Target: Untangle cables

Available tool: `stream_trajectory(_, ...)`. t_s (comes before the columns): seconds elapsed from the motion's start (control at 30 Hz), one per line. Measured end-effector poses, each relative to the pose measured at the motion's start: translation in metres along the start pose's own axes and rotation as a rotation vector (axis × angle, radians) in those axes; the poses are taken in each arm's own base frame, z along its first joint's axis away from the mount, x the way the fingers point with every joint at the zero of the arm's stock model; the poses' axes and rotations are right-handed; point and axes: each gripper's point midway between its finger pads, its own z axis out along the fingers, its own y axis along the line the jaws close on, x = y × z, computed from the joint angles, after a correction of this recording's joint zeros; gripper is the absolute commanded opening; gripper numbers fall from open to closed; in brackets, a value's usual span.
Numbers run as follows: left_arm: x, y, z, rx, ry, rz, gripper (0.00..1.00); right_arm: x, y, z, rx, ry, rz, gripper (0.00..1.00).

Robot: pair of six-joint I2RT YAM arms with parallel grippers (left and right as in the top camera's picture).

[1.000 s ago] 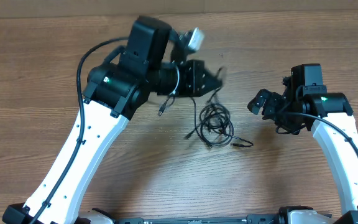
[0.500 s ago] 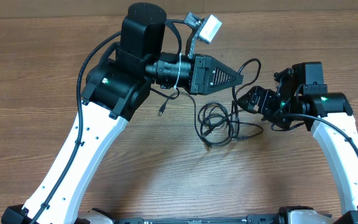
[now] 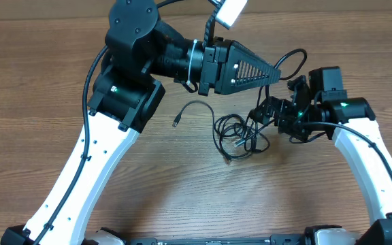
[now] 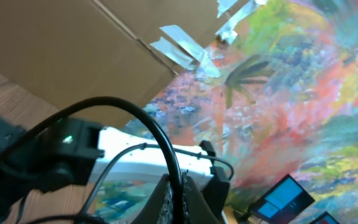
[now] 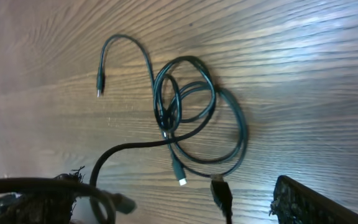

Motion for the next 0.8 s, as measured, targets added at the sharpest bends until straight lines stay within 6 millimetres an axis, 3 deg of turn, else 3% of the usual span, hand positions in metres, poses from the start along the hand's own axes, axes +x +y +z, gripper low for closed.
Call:
stream_trajectory(0.13, -0.008, -0.021, -0.001, 0.047, -0.011, 0.057, 0.04, 0.000, -0.004, 0.008, 0.015, 0.019, 0.002, 1.00)
stream_trajectory(0.27, -0.012, -0.056, -0.004, 0.121, -0.018, 0.171, 0.04, 0.000, -0.023, 0.018, 0.096, 0.036, 0.036, 1.00)
stream_trajectory(0.37, -0.012, -0.071, -0.010, 0.142, -0.016, 0.184, 0.04, 0.000, -0.038, 0.022, 0.169, 0.038, 0.075, 1.00)
stream_trajectory(0.57, -0.023, -0.056, -0.029, 0.080, -0.045, 0.008, 0.04, -0.005, -0.056, 0.020, 0.270, 0.003, 0.121, 1.00)
stream_trajectory(0.8, -0.042, -0.027, -0.072, -0.031, -0.133, -0.109, 0.04, -0.001, -0.064, 0.012, 0.311, 0.018, 0.174, 1.00)
